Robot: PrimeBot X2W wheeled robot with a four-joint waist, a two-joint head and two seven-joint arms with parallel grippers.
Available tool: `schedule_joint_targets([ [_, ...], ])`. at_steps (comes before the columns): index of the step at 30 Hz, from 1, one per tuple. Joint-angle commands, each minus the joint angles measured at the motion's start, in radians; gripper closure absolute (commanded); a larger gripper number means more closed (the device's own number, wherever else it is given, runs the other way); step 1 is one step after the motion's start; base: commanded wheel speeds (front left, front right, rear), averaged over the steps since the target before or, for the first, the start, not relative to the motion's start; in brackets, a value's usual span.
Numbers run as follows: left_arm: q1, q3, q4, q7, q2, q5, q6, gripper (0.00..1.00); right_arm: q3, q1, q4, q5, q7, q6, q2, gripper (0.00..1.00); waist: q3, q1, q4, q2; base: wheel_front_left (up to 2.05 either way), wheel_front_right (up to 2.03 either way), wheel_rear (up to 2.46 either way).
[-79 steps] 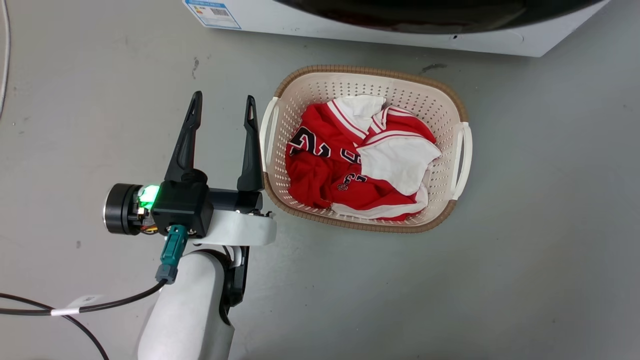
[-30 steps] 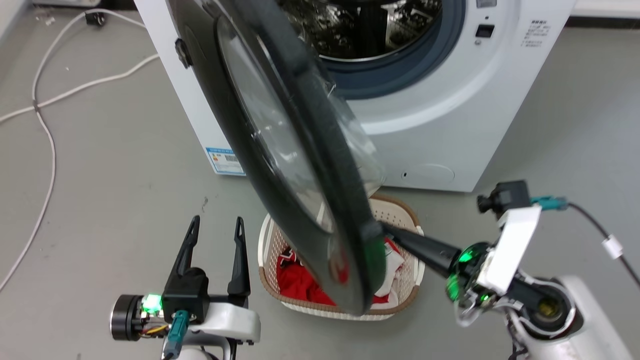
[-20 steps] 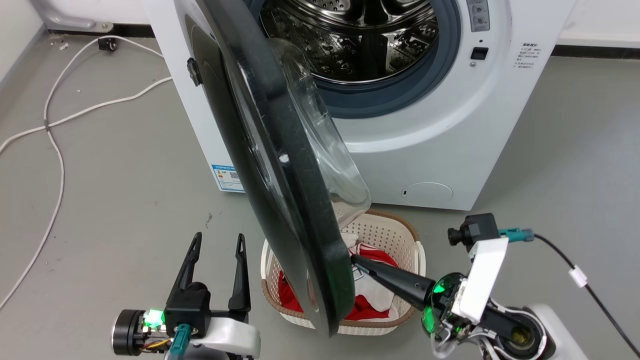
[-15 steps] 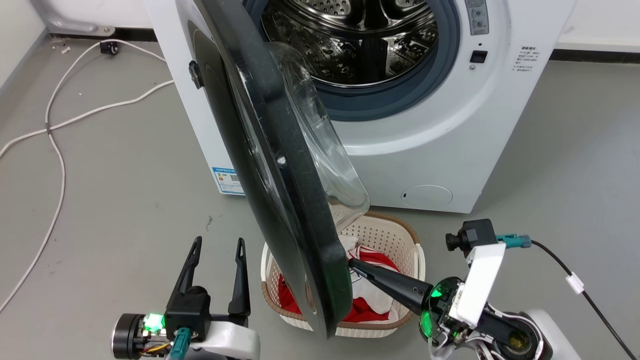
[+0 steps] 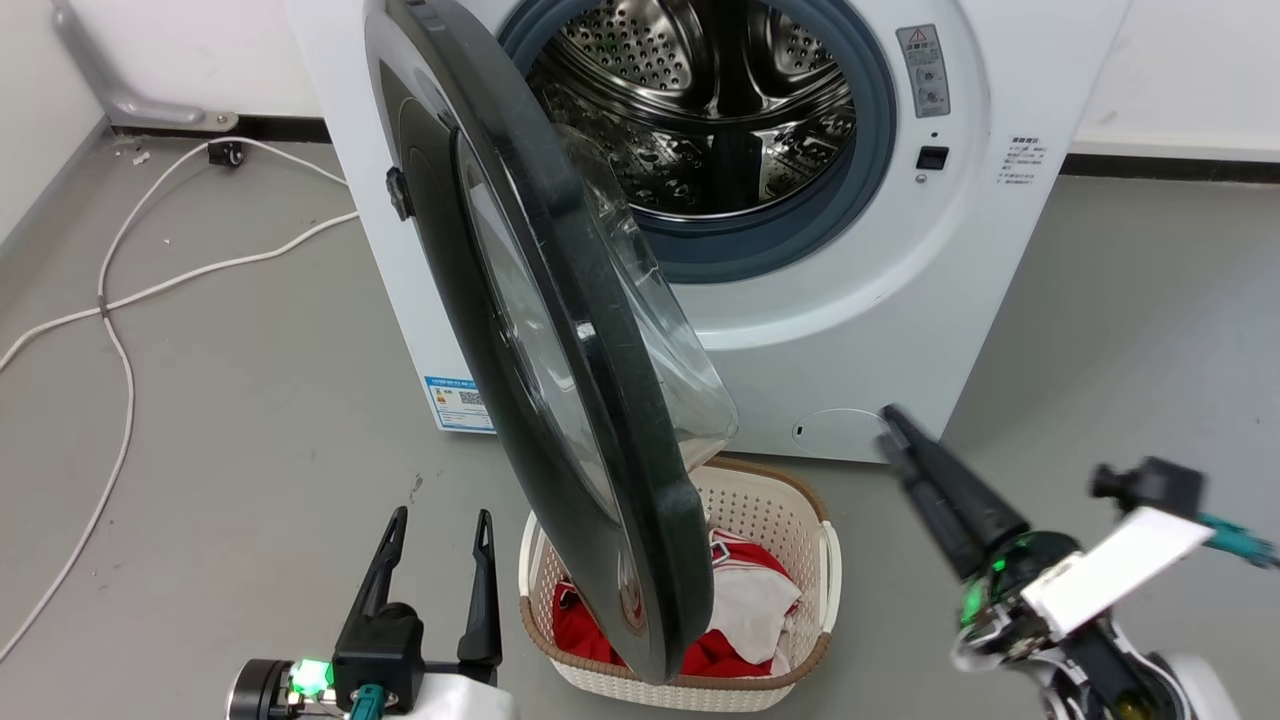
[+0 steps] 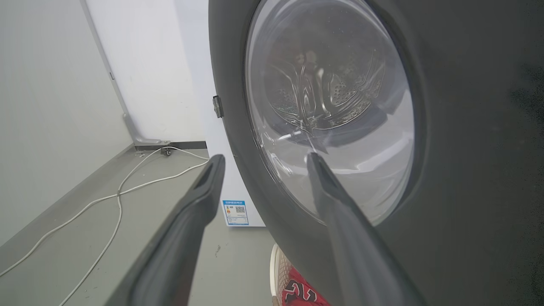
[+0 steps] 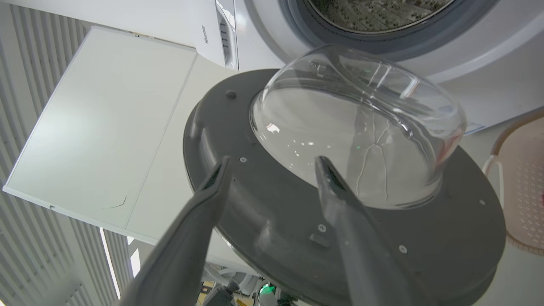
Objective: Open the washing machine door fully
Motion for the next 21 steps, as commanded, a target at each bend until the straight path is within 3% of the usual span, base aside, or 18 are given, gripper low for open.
schedule_joint_targets([
  [1, 0.012, 0.0, -0.004, -0.002, 0.002, -0.001, -0.005, 0.0, -0.021, 0.019, -0.027, -0.058, -0.066, 0.0, -0.01, 0.0, -0.005, 0.0001, -0.002, 0.0, 0.0, 0.0, 0.0],
  [6, 0.018, 0.0, -0.008, -0.002, 0.001, -0.001, -0.003, 0.0, -0.001, 0.05, -0.07, -0.314, -0.335, 0.0, -0.068, 0.0, -0.013, 0.0001, -0.007, 0.0, 0.0, 0.0, 0.0],
  [10, 0.024, 0.001, -0.013, -0.002, 0.001, -0.002, -0.002, 0.0, 0.065, 0.061, -0.025, -0.555, -0.558, 0.0, -0.162, 0.0, -0.019, 0.0001, -0.016, 0.0, 0.0, 0.0, 0.0],
  [13, 0.03, 0.0, -0.016, -0.002, 0.001, -0.001, -0.002, 0.0, 0.093, 0.058, 0.031, -0.748, -0.636, 0.0, -0.202, 0.0, -0.022, 0.0001, -0.024, 0.0, 0.0, 0.0, 0.0],
  [16, 0.032, 0.001, -0.018, -0.002, 0.001, -0.002, -0.001, 0.0, 0.038, 0.055, 0.037, -0.925, -0.647, 0.0, -0.179, 0.0, -0.024, 0.0001, -0.034, 0.0, 0.0, 0.0, 0.0],
  [21, 0.031, -0.001, -0.021, -0.002, 0.0, -0.002, 0.002, 0.0, -0.093, 0.111, -0.017, -1.202, -0.647, 0.0, -0.08, 0.0, -0.025, 0.0001, -0.042, 0.0, 0.0, 0.0, 0.0],
])
